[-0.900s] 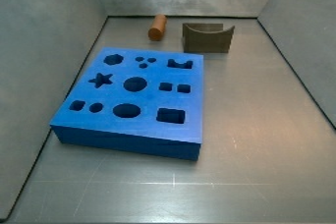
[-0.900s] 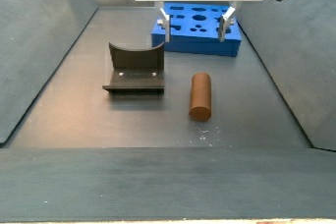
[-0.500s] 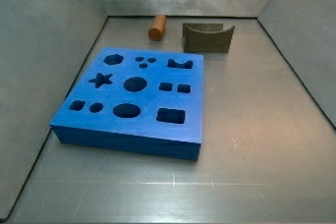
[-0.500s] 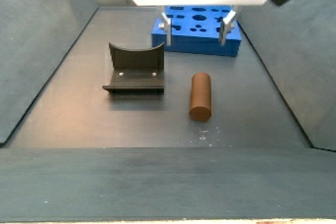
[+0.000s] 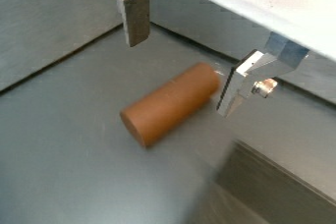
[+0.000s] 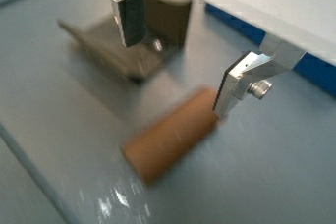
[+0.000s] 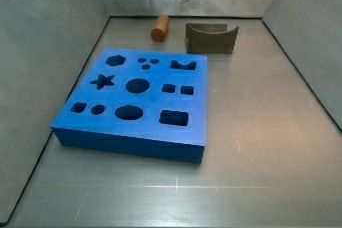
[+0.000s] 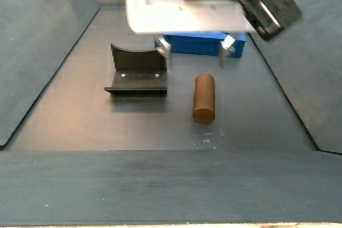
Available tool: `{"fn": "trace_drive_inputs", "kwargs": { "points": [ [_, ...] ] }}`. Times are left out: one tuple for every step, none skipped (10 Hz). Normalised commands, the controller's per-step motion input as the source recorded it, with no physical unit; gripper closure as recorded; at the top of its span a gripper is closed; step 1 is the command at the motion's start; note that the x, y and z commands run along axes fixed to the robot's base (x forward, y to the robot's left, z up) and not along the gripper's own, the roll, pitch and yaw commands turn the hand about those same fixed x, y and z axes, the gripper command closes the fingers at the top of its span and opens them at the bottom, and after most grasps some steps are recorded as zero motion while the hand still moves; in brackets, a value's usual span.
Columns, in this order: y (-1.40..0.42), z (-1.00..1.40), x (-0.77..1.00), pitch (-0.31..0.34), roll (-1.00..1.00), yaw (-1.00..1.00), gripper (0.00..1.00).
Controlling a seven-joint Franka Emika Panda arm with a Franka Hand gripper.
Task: Pick up the round object. Move up. Place the round object on the fixture. Regrasp the round object. Move to above the board. Insert the round object.
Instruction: Pick up the round object.
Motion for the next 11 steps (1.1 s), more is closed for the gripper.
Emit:
{"fn": "trace_drive_inputs", "kwargs": {
  "points": [
    [0.00,-0.02,0.00,-0.017,-0.09,0.00,0.00],
    [0.00,-0.01,0.03,0.000,0.00,-0.03,0.00],
    [0.00,-0.06,0.27,0.129,-0.03,-0.19,0.00],
    [0.00,-0.56,0.09,0.180,-0.15,-0.28,0.00],
    [0.18,-0.75,-0.06,0.203,-0.34,-0.27,0.00],
    [0.00,-0.07,0.00,-0.026,-0.05,0.00,0.00],
    [0.00,-0.05,0.00,0.000,0.00,0.00,0.00],
    [0.11,-0.82,-0.25,0.000,-0.25,0.00,0.00],
    [0.05,-0.44,-0.08,0.000,-0.15,0.00,0.00],
    [0.00,-0.03,0.00,0.000,0.00,0.00,0.00],
    [0.05,-0.67,-0.33,-0.337,-0.28,0.01,0.00]
  ]
}}
